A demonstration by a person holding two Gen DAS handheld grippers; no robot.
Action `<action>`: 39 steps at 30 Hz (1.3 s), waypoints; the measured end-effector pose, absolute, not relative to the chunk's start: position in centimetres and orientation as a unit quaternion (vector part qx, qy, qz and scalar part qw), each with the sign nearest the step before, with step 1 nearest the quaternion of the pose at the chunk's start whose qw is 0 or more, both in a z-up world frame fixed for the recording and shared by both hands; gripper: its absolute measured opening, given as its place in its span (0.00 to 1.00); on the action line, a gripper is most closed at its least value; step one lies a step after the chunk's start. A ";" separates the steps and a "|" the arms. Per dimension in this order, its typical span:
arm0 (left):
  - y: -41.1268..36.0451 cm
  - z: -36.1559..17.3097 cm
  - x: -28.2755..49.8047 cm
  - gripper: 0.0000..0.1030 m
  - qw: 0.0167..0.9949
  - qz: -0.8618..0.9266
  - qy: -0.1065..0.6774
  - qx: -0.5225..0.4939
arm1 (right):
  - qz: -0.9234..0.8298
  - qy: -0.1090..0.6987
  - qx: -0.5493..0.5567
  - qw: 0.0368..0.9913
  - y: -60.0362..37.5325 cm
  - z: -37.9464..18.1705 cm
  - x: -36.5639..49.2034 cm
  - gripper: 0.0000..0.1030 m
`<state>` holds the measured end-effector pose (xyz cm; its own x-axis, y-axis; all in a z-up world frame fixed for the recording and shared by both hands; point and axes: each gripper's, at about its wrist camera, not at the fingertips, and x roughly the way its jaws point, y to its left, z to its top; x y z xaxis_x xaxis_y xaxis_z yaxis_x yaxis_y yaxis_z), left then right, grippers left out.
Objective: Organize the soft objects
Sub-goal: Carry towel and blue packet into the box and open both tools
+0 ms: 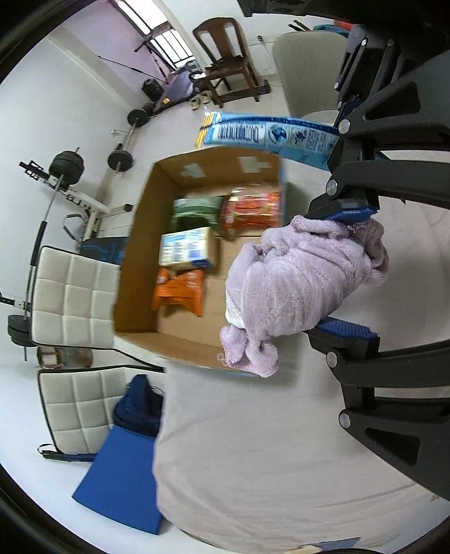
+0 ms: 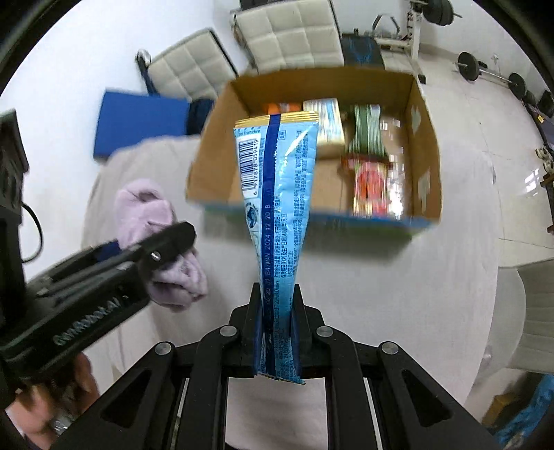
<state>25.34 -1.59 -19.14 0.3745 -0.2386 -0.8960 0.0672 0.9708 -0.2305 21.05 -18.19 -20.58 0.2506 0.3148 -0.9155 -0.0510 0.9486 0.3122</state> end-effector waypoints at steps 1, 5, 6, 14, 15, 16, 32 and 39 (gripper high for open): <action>-1.5 -19.1 26.5 0.41 0.826 -0.090 0.551 -0.080 | 0.113 0.595 0.122 0.786 -18.4 -20.1 21.9 0.14; -0.9 -19.7 30.7 0.41 0.818 -0.080 0.561 -0.096 | 0.083 0.578 0.168 0.794 -18.9 -19.9 26.1 0.14; -0.8 -20.0 31.8 0.41 0.816 -0.076 0.565 -0.099 | 0.075 0.577 0.180 0.793 -19.2 -20.5 27.4 0.14; -0.5 -24.9 38.5 0.41 0.780 -0.062 0.614 -0.103 | 0.003 0.589 0.257 0.766 -20.0 -26.8 34.2 0.14; -0.4 -25.5 39.0 0.41 0.775 -0.062 0.621 -0.104 | 0.000 0.591 0.262 0.763 -20.1 -27.7 34.6 0.14; -0.5 -26.8 39.7 0.41 0.764 -0.064 0.634 -0.104 | -0.004 0.594 0.268 0.758 -20.2 -28.8 35.2 0.14; -1.0 -35.0 41.5 0.45 0.685 -0.071 0.716 -0.113 | -0.018 0.657 0.289 0.696 -19.7 -40.1 39.1 0.15; -1.0 -35.0 40.9 0.49 0.673 -0.065 0.728 -0.111 | -0.003 0.676 0.268 0.687 -18.9 -41.0 39.8 0.19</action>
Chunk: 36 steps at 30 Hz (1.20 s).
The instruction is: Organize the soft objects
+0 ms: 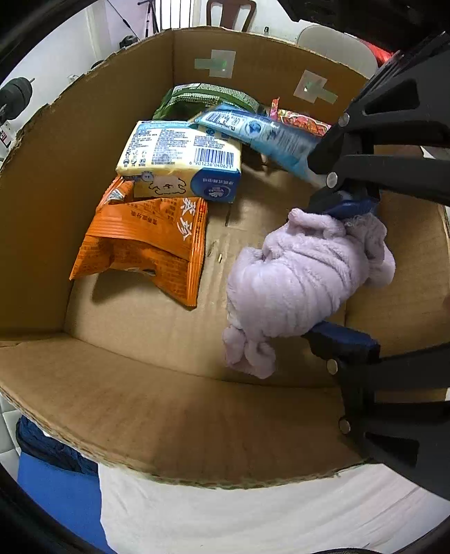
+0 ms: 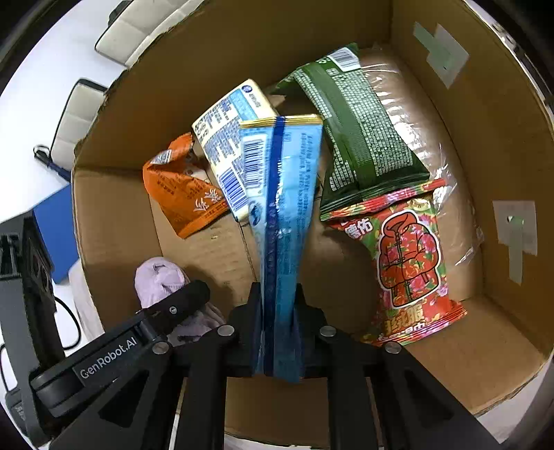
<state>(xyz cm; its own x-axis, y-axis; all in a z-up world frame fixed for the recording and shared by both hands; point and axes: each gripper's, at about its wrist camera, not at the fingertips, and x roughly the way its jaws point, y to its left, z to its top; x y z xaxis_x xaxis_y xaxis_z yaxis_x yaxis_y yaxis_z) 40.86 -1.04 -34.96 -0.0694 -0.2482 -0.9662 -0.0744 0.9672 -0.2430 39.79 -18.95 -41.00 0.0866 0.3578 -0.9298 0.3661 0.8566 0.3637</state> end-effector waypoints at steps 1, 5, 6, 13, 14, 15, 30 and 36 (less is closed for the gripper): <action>-1.0 -34.9 40.7 0.52 0.672 -0.062 0.729 -0.112 | -0.001 0.677 0.266 0.686 -18.9 -41.0 39.8 0.21; -0.8 -34.0 40.2 0.59 0.680 -0.061 0.723 -0.106 | 0.000 0.682 0.245 0.689 -18.4 -40.8 40.2 0.30; -1.1 -33.6 40.2 0.59 0.681 -0.062 0.722 -0.105 | 0.001 0.682 0.241 0.690 -18.7 -40.4 39.6 0.33; -0.8 -30.1 38.0 0.64 0.716 -0.056 0.691 -0.082 | -0.003 0.674 0.184 0.715 -18.4 -38.4 38.6 0.51; -0.8 -29.5 37.5 0.70 0.723 -0.054 0.684 -0.075 | -0.005 0.672 0.170 0.720 -18.3 -38.1 38.3 0.51; -0.8 -29.0 37.0 0.72 0.730 -0.053 0.678 -0.069 | -0.006 0.671 0.157 0.725 -18.4 -37.8 37.9 0.51; -1.5 -24.5 32.8 0.96 0.796 -0.035 0.604 -0.026 | -0.028 0.620 0.033 0.783 -19.9 -31.5 34.3 0.97; -1.5 -21.3 30.6 0.98 0.818 -0.037 0.574 -0.019 | -0.037 0.597 0.023 0.801 -20.3 -28.7 32.4 0.97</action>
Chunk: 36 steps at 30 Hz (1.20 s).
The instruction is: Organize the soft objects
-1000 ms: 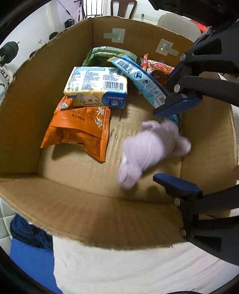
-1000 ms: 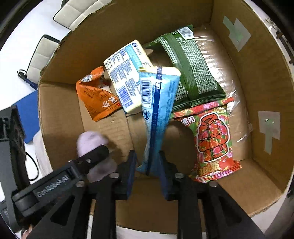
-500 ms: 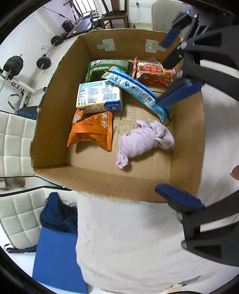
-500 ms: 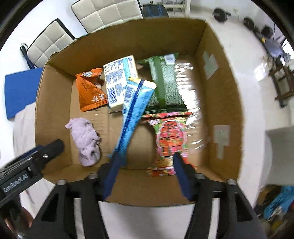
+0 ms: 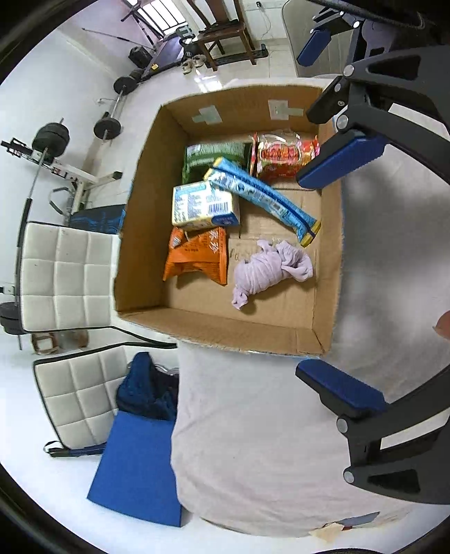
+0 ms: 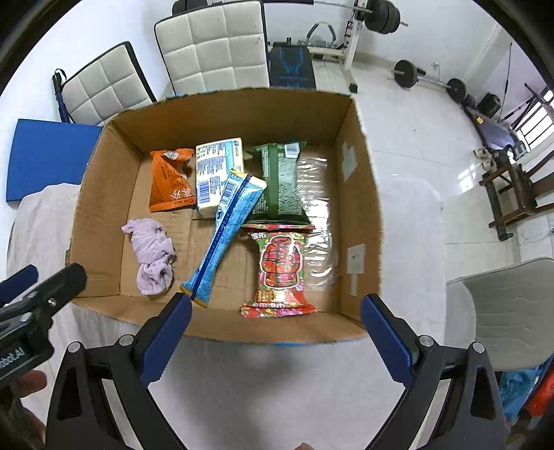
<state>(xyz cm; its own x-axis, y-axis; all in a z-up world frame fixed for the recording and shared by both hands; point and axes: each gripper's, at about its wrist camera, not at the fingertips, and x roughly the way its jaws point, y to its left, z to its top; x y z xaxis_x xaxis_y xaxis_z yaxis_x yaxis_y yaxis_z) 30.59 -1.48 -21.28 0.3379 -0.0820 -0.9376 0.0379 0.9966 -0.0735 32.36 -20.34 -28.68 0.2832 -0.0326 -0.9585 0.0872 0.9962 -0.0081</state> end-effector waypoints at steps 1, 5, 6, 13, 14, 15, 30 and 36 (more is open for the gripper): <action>-1.5 -20.5 30.0 0.98 0.823 -0.036 0.567 -0.019 | -0.040 0.594 0.021 0.803 -20.4 -28.1 31.8 0.97; -1.6 -17.9 28.0 0.98 0.839 -0.038 0.543 -0.019 | -0.037 0.583 0.028 0.812 -20.9 -26.1 29.8 0.97; -1.7 -17.2 27.4 0.98 0.842 -0.039 0.537 -0.020 | -0.036 0.580 0.027 0.813 -21.0 -25.6 29.4 0.97; -2.4 -11.6 21.5 0.98 0.865 -0.037 0.500 -0.001 | -0.034 0.538 0.041 0.841 -22.3 -19.5 23.6 0.97; -2.5 -11.0 20.8 0.98 0.868 -0.035 0.495 -0.001 | -0.032 0.530 0.045 0.846 -22.6 -18.4 22.5 0.97; -2.5 -10.3 20.0 0.98 0.870 -0.035 0.491 -0.001 | -0.031 0.523 0.048 0.850 -22.8 -17.6 21.8 0.97; -2.8 -2.5 11.7 0.98 0.890 -0.047 0.453 -0.012 | -0.001 0.461 0.063 0.885 -23.5 -5.4 9.5 0.97; -2.7 -1.1 9.7 0.98 0.894 -0.048 0.446 -0.013 | 0.012 0.443 0.047 0.895 -22.3 -2.3 6.1 0.97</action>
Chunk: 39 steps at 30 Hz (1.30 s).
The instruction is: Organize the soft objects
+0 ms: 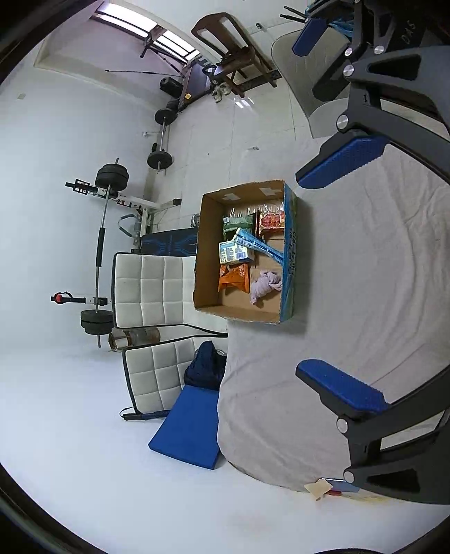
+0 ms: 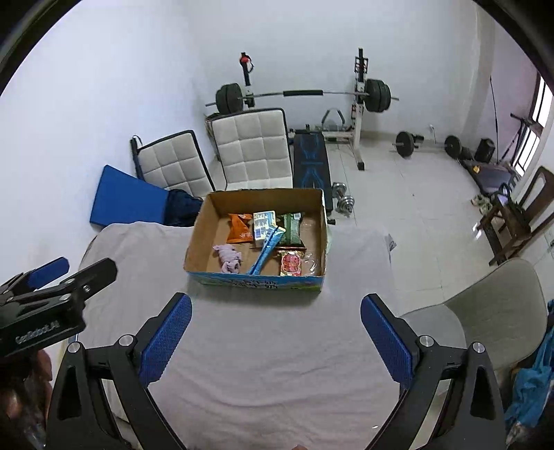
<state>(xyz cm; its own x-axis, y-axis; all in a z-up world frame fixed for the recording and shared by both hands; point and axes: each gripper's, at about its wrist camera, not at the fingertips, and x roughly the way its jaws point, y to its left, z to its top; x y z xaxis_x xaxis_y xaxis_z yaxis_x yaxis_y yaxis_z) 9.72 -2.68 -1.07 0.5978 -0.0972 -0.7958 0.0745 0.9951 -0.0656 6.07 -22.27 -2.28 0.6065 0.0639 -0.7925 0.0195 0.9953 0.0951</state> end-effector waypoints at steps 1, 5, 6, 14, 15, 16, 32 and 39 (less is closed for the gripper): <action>-2.7 -0.9 9.4 0.98 0.895 -0.048 0.444 -0.011 | 0.015 0.442 0.045 0.896 -22.1 -1.9 5.7 0.97; -3.0 -0.6 8.6 0.98 0.897 -0.048 0.440 -0.004 | 0.015 0.438 0.032 0.898 -21.4 -0.9 4.5 0.97; -3.0 -0.5 8.4 0.98 0.897 -0.049 0.439 -0.004 | 0.015 0.438 0.031 0.898 -21.5 -0.8 4.6 0.97; -2.8 -0.1 8.5 0.98 0.901 -0.040 0.431 -0.001 | -0.014 0.421 0.023 0.907 -22.2 0.1 5.4 0.97; -2.6 0.0 8.6 0.98 0.901 -0.038 0.431 -0.002 | -0.016 0.419 0.023 0.908 -22.4 0.1 5.7 0.97; -2.6 0.1 8.7 0.98 0.902 -0.037 0.429 -0.002 | -0.019 0.417 0.022 0.909 -22.5 0.1 5.8 0.97; -2.0 0.9 8.9 0.98 0.909 -0.026 0.415 -0.003 | -0.030 0.408 0.026 0.912 -23.0 0.7 6.6 0.97; -1.9 1.2 9.1 0.98 0.910 -0.025 0.414 -0.002 | -0.028 0.407 0.023 0.913 -23.0 0.7 6.8 0.97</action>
